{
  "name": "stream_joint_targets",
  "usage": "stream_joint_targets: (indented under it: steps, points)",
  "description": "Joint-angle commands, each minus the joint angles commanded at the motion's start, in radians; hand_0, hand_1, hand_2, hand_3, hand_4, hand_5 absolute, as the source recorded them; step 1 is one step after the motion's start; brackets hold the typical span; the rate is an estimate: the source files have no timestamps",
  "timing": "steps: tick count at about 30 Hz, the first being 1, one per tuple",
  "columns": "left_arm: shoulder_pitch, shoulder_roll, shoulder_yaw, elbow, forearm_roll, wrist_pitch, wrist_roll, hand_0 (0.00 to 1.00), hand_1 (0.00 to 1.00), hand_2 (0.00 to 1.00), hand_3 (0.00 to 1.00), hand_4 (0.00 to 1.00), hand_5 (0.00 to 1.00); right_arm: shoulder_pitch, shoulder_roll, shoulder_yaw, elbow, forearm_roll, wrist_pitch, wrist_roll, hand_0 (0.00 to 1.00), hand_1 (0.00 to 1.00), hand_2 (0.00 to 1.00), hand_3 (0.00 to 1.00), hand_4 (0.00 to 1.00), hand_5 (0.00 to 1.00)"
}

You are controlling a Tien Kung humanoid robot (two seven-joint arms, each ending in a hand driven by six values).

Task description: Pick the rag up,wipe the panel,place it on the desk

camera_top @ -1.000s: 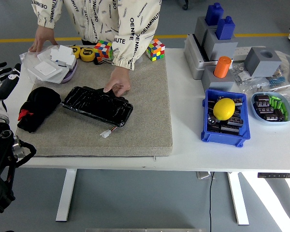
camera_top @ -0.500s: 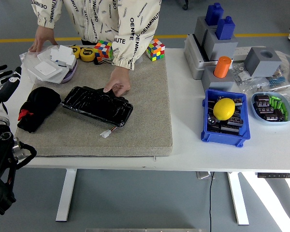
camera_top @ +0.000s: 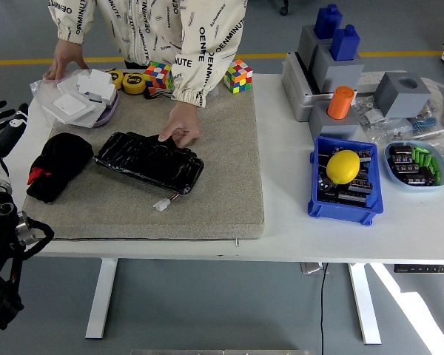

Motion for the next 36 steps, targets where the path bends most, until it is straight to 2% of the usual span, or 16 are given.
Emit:
stream_joint_targets:
  steps: [21, 36]
  points:
    - [0.001, -0.002, -0.002, 0.0, 0.001, -0.003, 0.006, 0.441, 0.56, 0.569, 0.593, 0.846, 0.215, 0.001, 0.002, -0.006, 0.001, 0.006, 0.0, -0.001, 0.545, 0.558, 0.49, 0.522, 0.882, 0.356]
    - [-0.019, 0.005, 0.017, 0.011, -0.003, -0.015, 0.004, 0.437, 0.561, 0.571, 0.594, 0.845, 0.217, 0.002, 0.001, -0.008, 0.002, 0.011, -0.001, -0.001, 0.545, 0.56, 0.49, 0.522, 0.882, 0.357]
